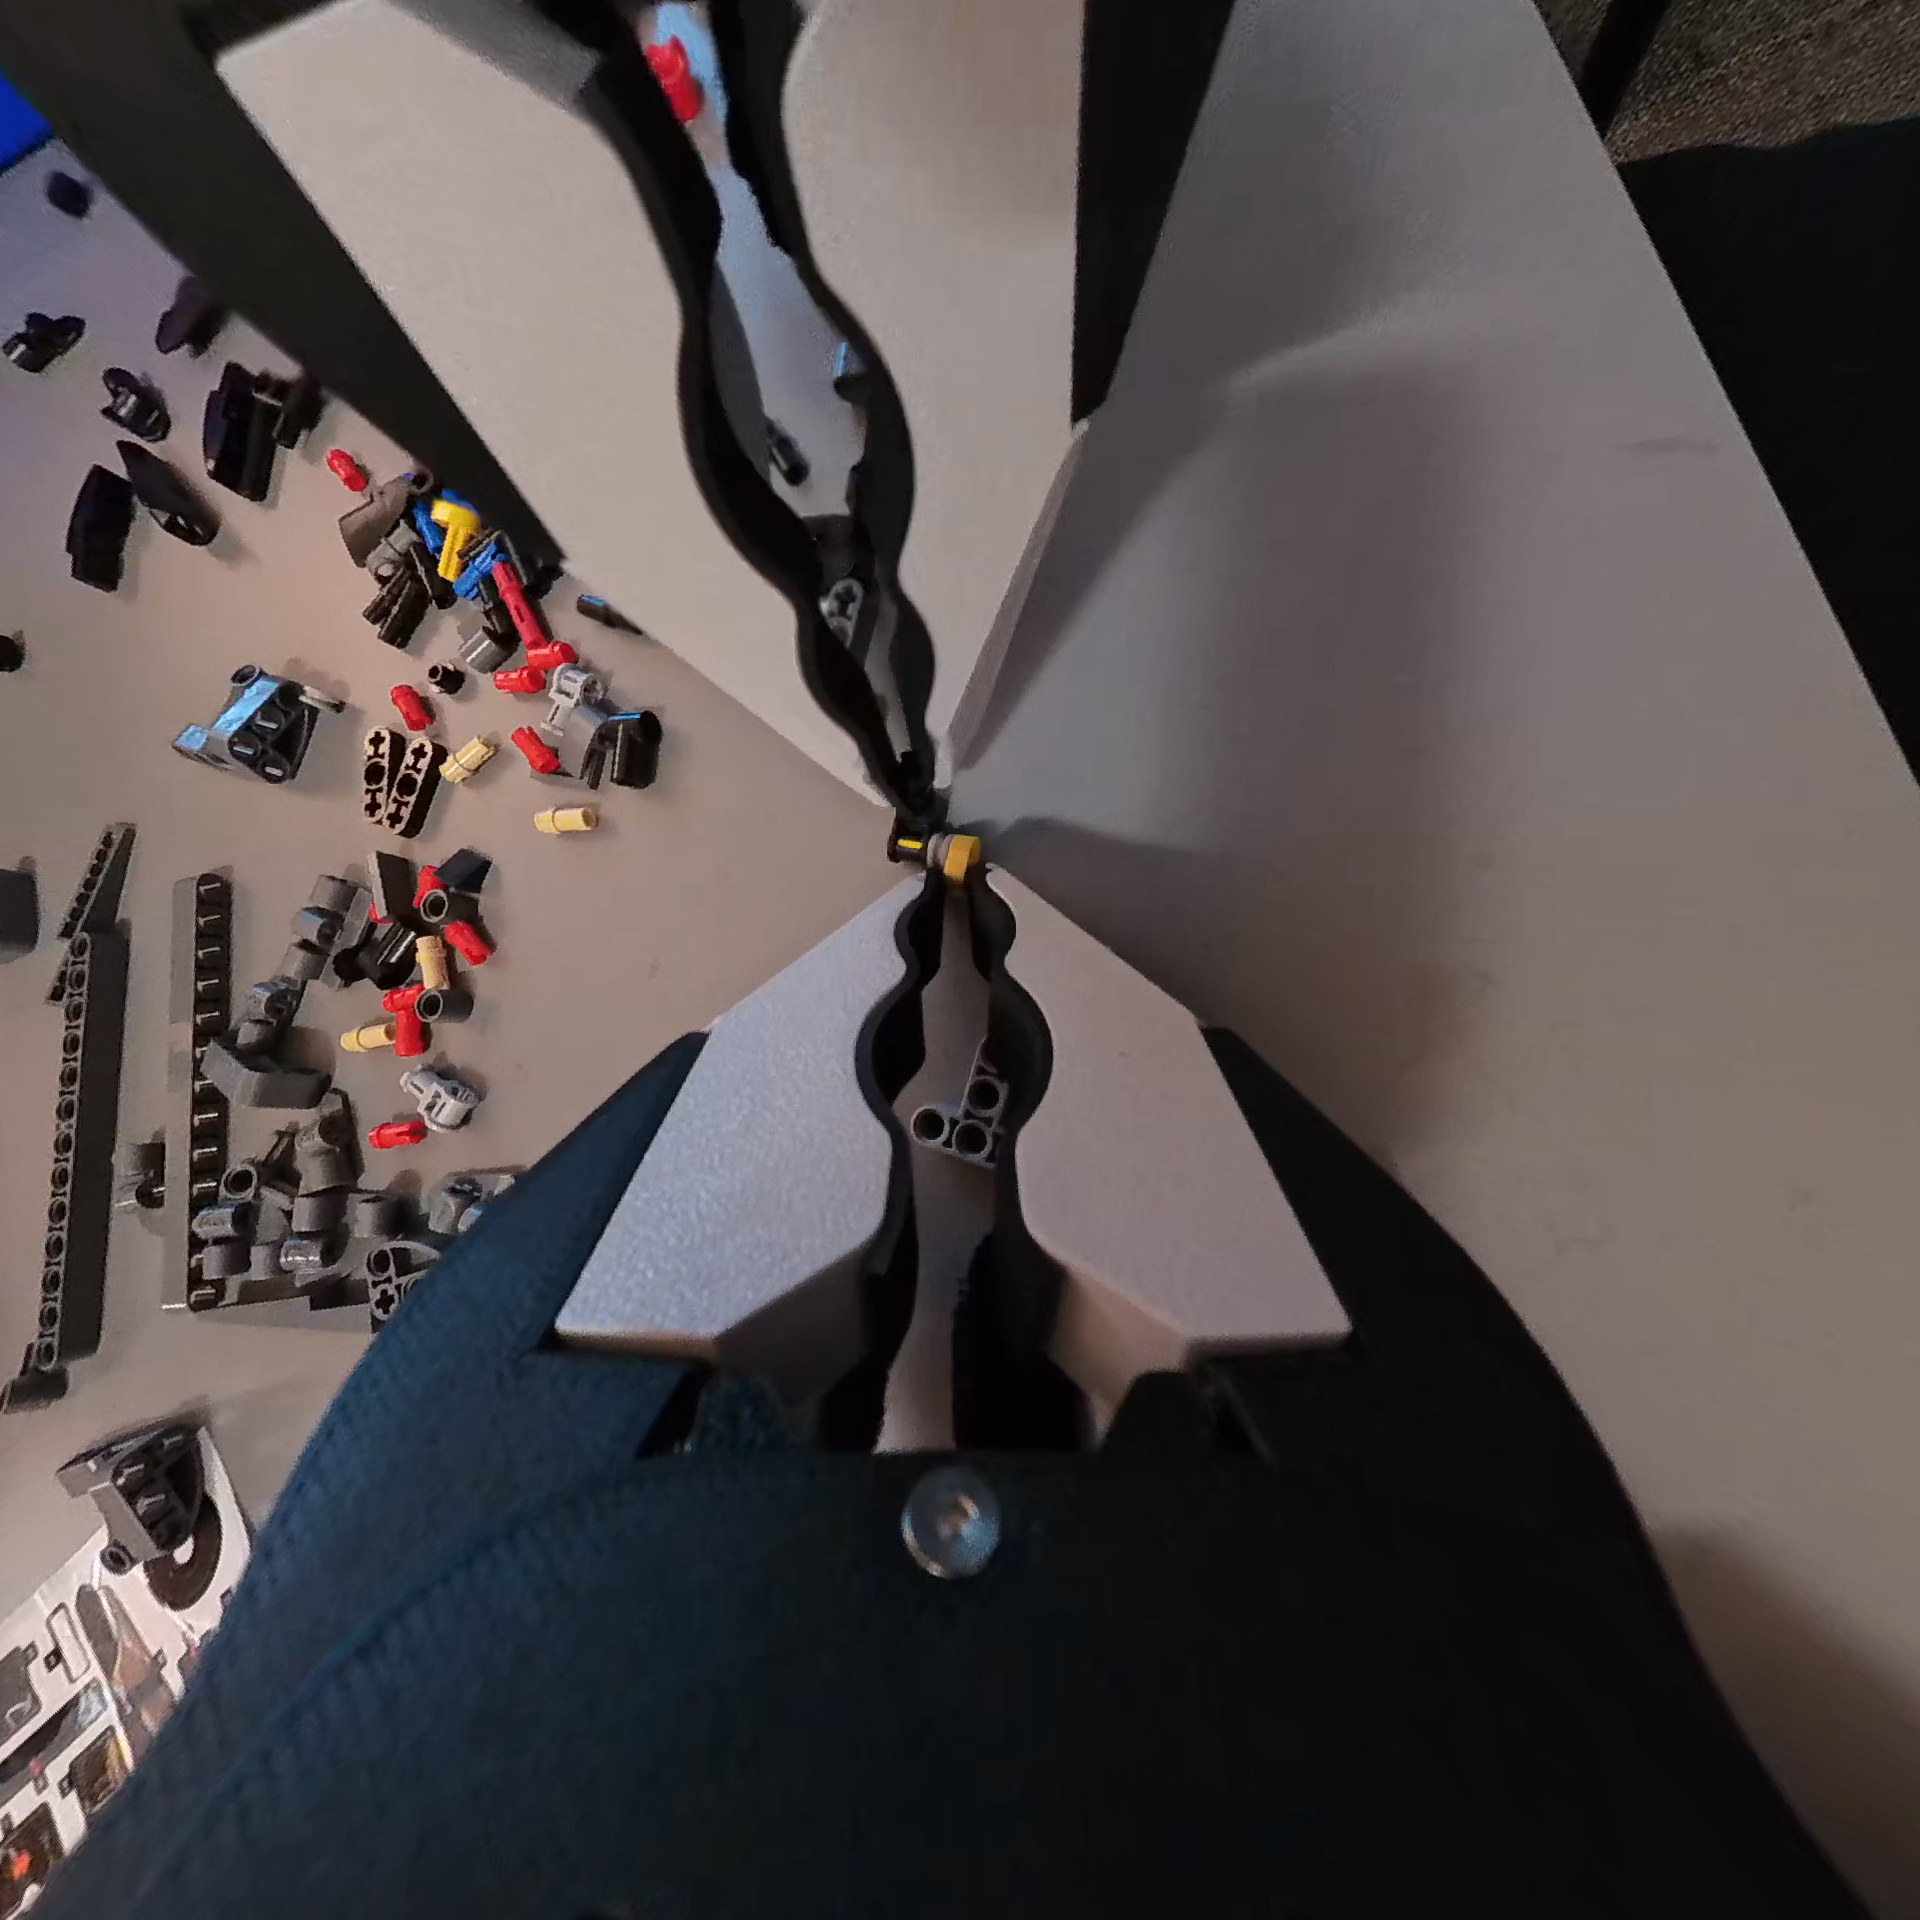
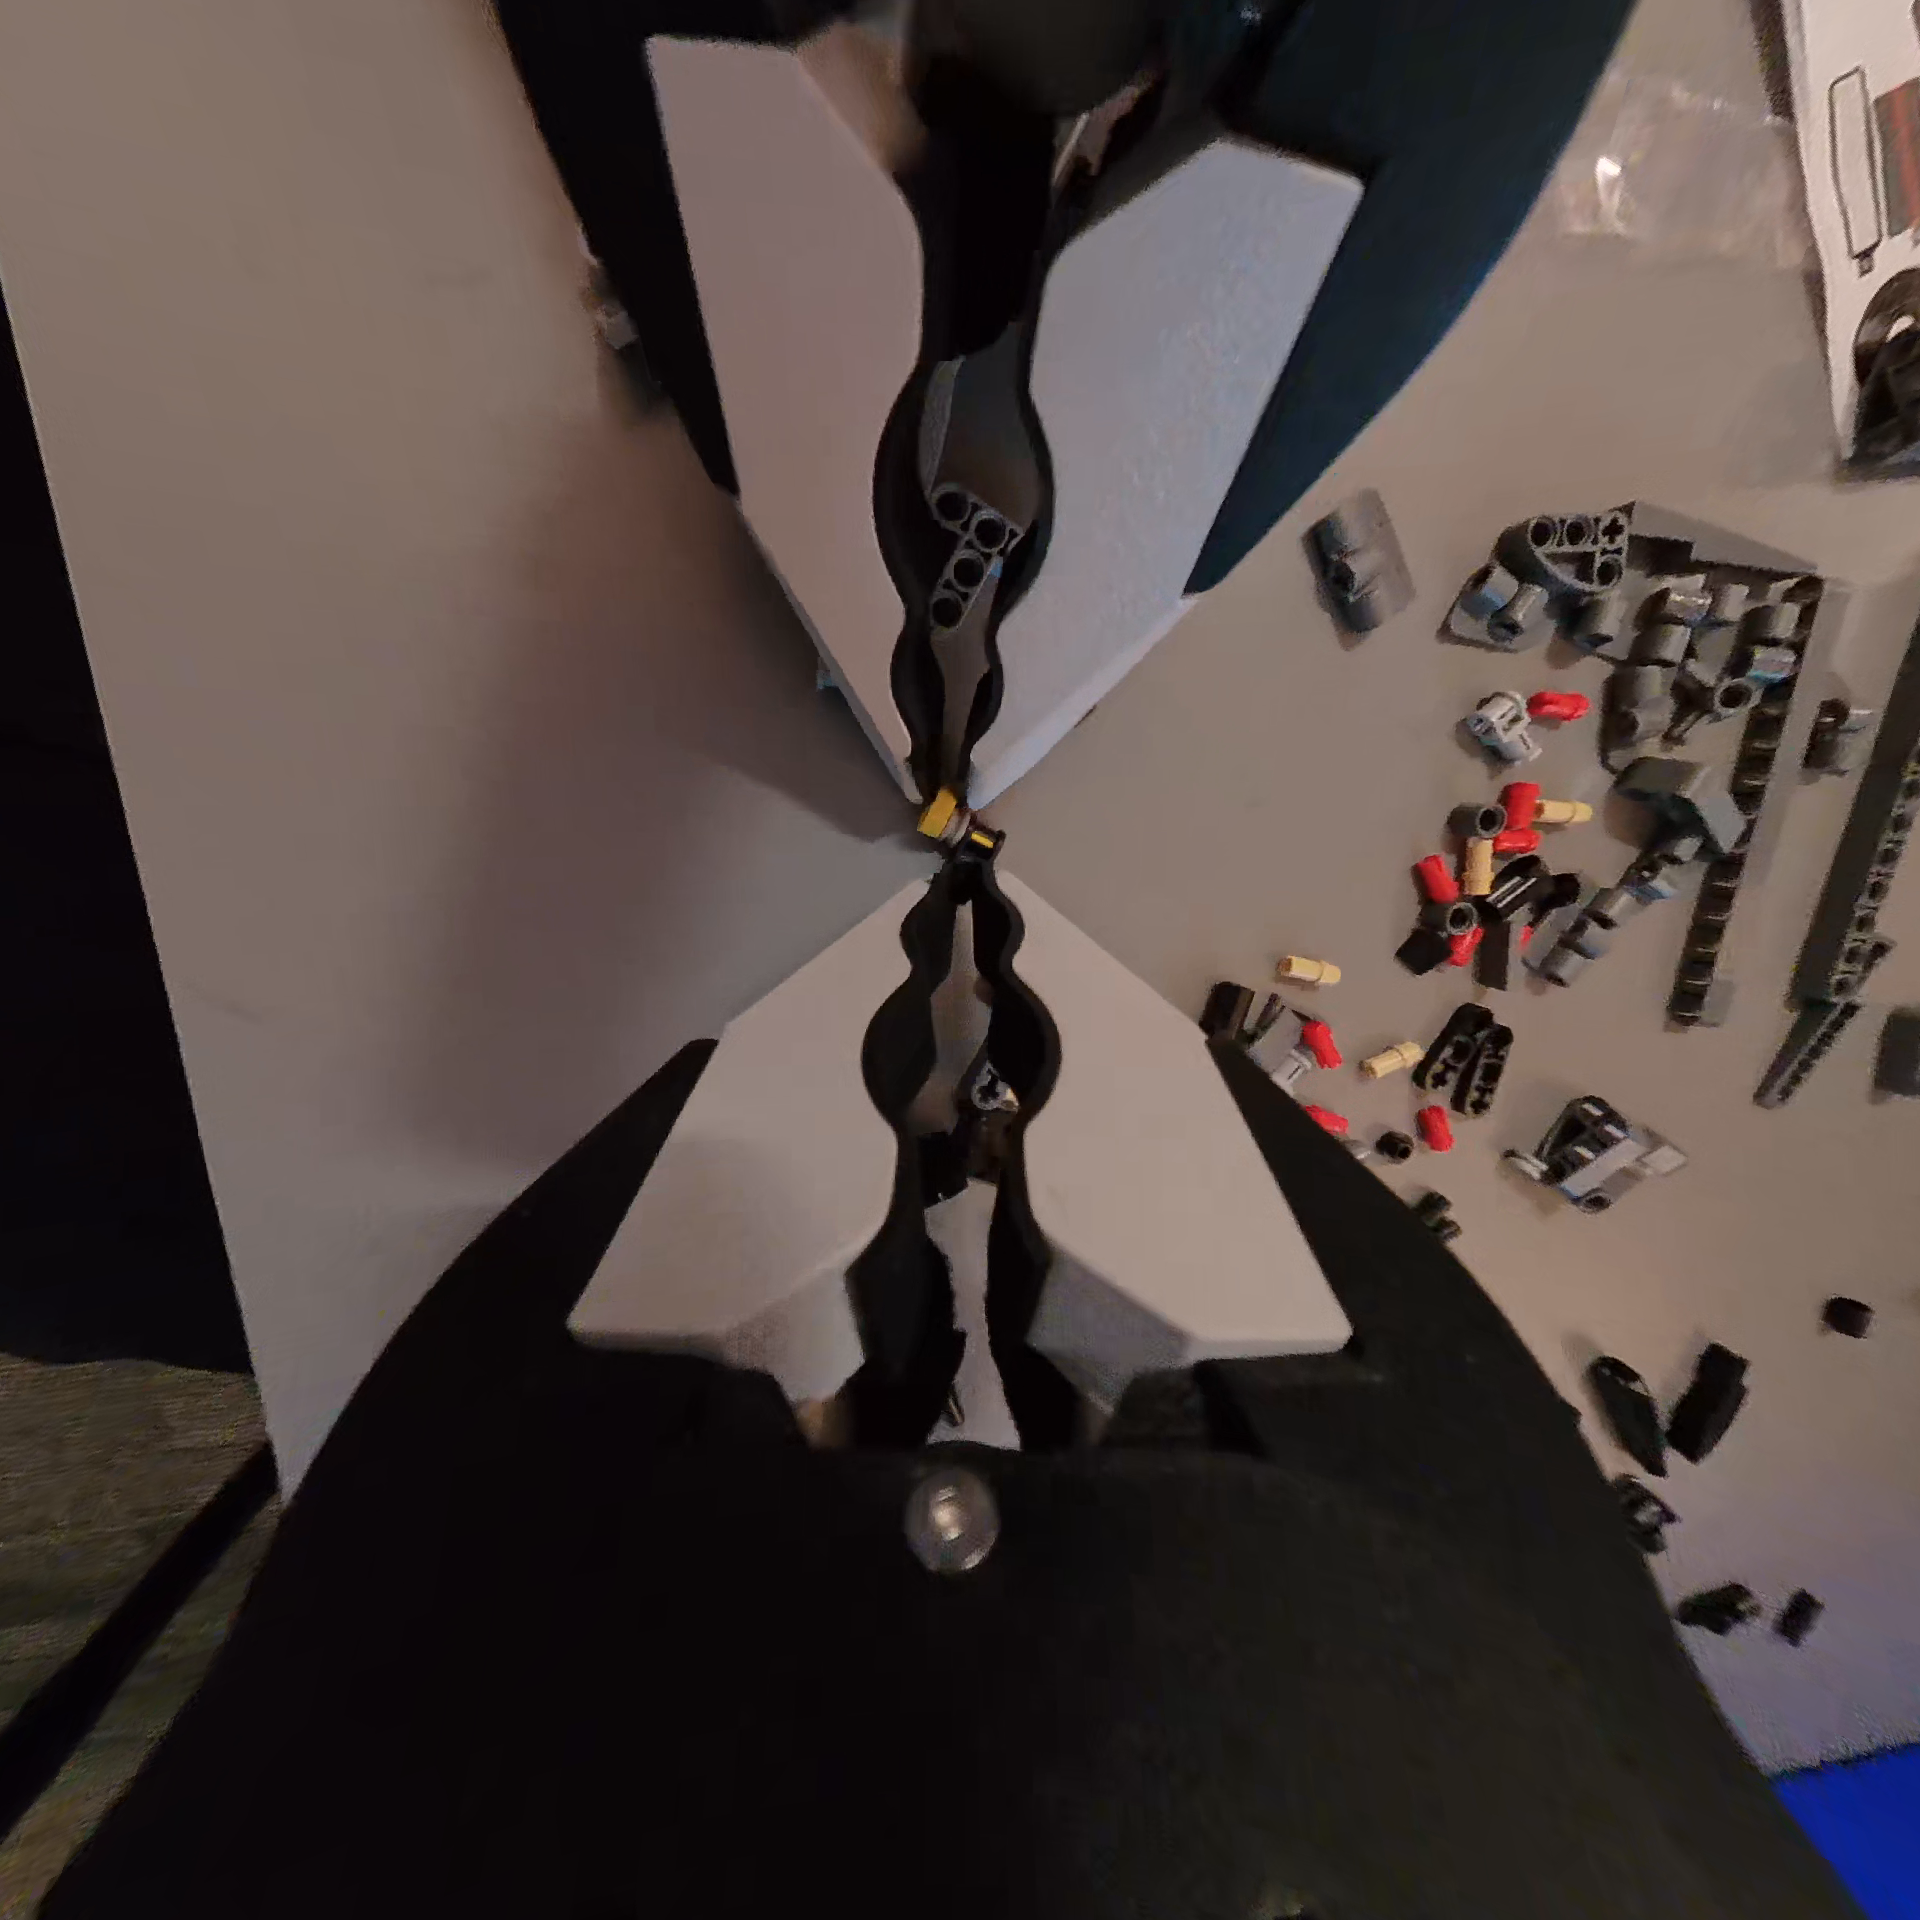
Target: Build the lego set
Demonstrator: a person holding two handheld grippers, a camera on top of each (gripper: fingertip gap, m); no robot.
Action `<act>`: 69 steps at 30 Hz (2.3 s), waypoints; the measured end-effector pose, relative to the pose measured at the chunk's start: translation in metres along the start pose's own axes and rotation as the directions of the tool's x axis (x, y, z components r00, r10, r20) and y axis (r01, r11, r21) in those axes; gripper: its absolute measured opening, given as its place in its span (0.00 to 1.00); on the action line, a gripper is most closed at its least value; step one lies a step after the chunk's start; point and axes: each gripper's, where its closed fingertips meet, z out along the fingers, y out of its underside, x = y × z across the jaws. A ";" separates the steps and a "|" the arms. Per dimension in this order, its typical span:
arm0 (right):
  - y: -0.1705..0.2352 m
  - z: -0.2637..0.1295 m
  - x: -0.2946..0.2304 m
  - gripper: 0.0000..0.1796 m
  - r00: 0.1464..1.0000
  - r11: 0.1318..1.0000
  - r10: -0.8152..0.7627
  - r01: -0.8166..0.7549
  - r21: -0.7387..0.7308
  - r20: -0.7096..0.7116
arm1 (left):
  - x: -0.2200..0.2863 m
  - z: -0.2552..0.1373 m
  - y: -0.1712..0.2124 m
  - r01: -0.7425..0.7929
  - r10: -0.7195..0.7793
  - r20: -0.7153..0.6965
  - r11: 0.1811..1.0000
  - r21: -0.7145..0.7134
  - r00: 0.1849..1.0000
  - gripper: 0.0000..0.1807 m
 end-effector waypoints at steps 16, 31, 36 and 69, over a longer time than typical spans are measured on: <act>-0.002 0.004 -0.001 0.01 0.985 0.992 0.126 -0.124 -0.029 0.119 | 0.000 -0.001 0.000 0.027 -0.027 0.008 1.000 0.010 1.000 0.02; -0.002 -0.017 -0.007 0.01 0.974 0.957 0.194 -0.213 0.195 0.114 | -0.001 0.000 -0.004 0.068 -0.068 0.045 0.998 -0.002 0.997 0.11; -0.021 -0.046 -0.015 0.00 0.969 0.907 0.167 -0.224 0.356 0.184 | 0.002 -0.004 -0.028 0.117 -0.120 0.018 0.986 0.118 0.993 0.18; -0.064 -0.136 -0.017 0.02 0.951 0.716 0.121 -0.283 0.638 0.285 | 0.001 -0.097 -0.115 0.330 -0.207 -0.270 0.752 0.570 0.940 0.09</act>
